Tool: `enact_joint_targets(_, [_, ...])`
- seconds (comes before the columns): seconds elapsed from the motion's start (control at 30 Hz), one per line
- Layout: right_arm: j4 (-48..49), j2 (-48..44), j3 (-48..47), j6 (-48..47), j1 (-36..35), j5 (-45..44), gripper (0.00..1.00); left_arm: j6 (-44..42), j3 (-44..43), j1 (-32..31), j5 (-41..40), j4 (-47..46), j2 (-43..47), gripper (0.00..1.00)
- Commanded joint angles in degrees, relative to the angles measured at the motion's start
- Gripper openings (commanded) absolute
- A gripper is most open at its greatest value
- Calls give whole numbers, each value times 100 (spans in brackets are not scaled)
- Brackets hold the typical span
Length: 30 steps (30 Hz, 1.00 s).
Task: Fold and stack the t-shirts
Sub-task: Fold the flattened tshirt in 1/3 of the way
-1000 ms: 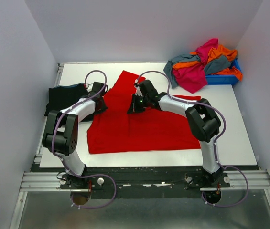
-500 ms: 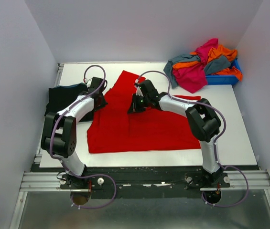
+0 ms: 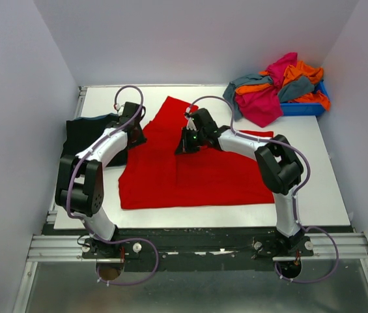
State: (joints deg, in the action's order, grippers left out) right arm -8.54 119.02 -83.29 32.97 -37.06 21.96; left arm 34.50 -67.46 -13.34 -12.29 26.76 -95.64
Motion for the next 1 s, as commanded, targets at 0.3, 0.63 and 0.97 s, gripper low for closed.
enact_joint_targets(0.3, [177,-160,58,-19,32,28,1,504,1164,288,763,-1523,-17,57])
enact_joint_targets(0.63, [203,-142,67,-1,32,63,1,663,1604,552,1412,-2219,-60,45])
enact_joint_targets(0.97, [194,-107,49,-1,32,63,1,620,1596,570,1415,-2062,124,42])
